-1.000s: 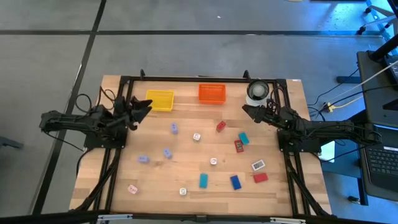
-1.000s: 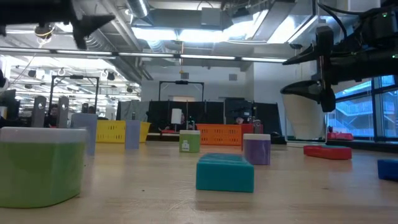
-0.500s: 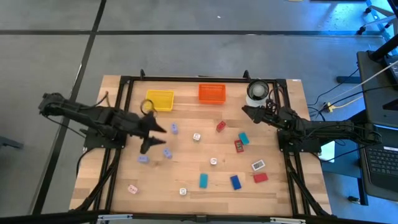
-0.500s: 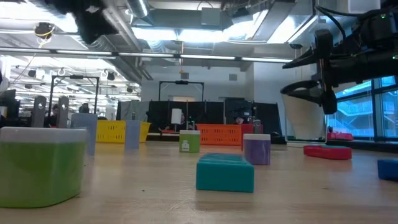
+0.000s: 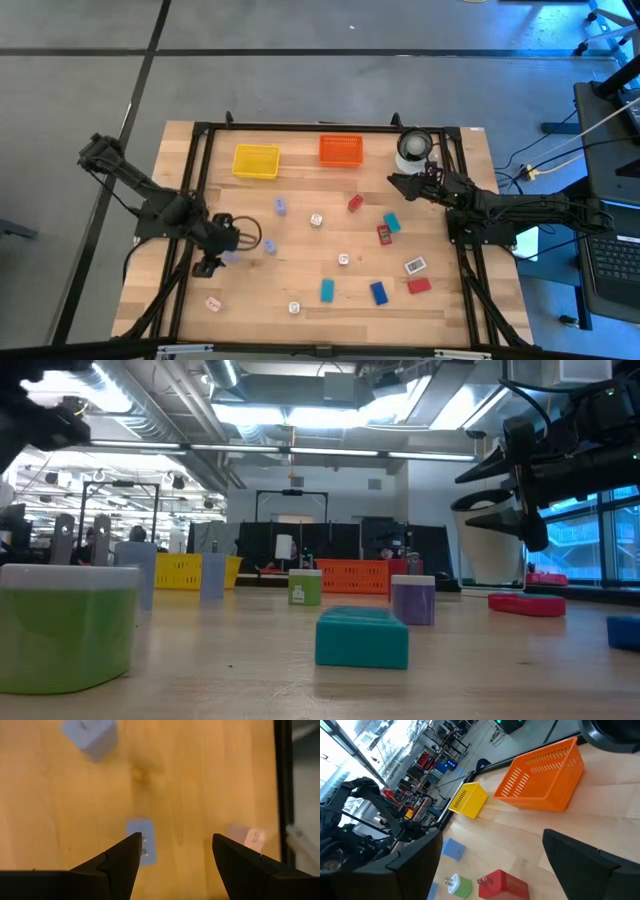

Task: Pick & Place Office items
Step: Put the bottom left light blue changer adapter into the yellow bin

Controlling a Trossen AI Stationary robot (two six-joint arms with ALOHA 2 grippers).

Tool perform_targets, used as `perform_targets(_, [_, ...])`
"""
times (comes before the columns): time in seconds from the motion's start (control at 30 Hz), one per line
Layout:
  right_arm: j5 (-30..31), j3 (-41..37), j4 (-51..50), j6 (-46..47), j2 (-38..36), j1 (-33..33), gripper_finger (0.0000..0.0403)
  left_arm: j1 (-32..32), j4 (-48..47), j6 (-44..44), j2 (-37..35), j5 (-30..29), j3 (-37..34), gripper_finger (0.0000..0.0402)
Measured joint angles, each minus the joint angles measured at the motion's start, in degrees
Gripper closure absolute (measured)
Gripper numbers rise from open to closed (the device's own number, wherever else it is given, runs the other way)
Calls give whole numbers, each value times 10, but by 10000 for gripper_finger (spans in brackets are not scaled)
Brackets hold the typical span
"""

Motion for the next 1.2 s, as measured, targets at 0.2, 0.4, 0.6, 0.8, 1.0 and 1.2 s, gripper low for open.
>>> perform_targets(0.2, [0, 0, -1, -3, 0, 0, 56, -19, -9, 8, 35, -48, 0, 161])
perform_targets(0.4, [1, 0, -8, -3, 0, 0, 56, -20, -11, 34, 74, -47, 0, 161])
perform_targets(0.6, [1, 0, -12, -3, 0, 0, 56, -20, -12, 57, 109, -53, 0, 161])
perform_targets(0.8, [1, 0, -15, -5, 0, 0, 56, -20, -11, 58, 142, -53, 0, 161])
perform_targets(1.0, [1, 0, -15, -16, 0, 0, 56, -20, -10, 58, 179, -57, 0, 161])
perform_targets(1.2, [1, 0, -15, -18, 0, 0, 56, -20, -9, 54, 215, -73, 0, 165])
